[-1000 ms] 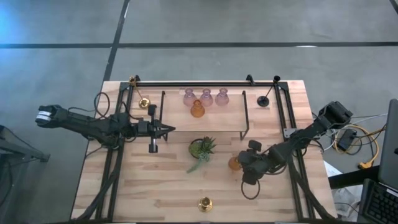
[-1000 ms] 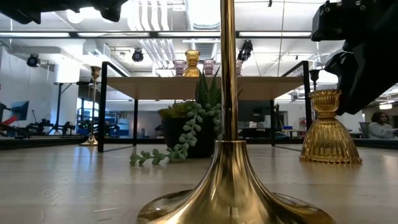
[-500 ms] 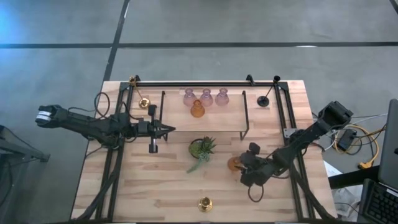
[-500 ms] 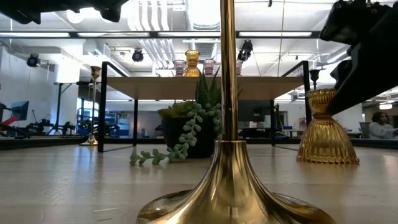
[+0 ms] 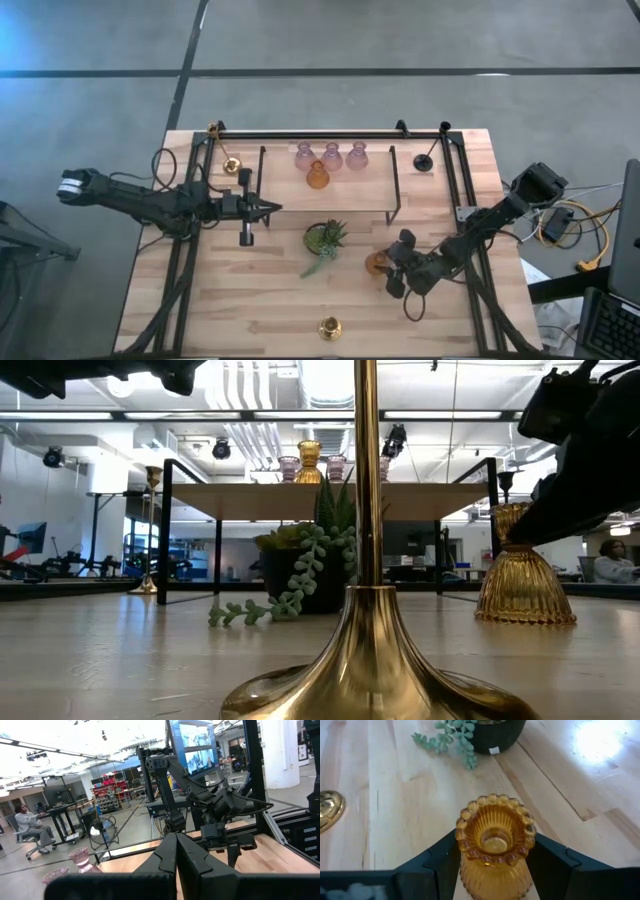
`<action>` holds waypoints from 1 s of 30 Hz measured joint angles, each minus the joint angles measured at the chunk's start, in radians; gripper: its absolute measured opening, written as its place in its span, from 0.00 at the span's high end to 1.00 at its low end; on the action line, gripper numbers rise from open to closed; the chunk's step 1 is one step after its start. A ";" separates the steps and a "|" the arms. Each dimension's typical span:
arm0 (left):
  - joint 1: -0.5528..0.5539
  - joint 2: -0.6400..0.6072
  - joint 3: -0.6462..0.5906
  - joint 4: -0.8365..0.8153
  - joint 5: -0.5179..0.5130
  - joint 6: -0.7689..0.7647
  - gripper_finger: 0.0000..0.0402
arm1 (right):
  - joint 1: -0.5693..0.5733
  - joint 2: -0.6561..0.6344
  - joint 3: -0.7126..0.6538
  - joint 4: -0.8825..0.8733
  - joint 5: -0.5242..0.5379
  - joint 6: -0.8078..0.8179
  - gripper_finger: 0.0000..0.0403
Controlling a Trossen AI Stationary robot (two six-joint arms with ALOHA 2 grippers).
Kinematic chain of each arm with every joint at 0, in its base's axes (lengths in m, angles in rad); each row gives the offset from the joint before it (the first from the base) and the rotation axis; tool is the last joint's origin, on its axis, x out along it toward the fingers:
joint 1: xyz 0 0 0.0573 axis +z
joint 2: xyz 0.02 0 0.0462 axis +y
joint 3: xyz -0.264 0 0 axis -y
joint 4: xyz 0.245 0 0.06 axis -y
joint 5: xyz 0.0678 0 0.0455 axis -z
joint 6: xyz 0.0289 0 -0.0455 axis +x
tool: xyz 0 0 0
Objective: Pick & Place candle stick holders
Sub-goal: Put the yellow glass candle holder on the shelf
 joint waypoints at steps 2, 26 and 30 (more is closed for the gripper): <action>0.000 0.000 0.000 0.000 0.000 0.000 0.98 | -0.001 0.000 0.000 0.007 0.008 0.002 0.51; 0.000 0.000 0.000 0.000 0.000 0.000 0.98 | -0.007 0.000 -0.028 0.078 0.015 -0.006 0.54; 0.000 0.000 0.000 0.000 0.000 0.000 0.98 | -0.007 0.000 -0.030 0.078 0.015 -0.014 0.62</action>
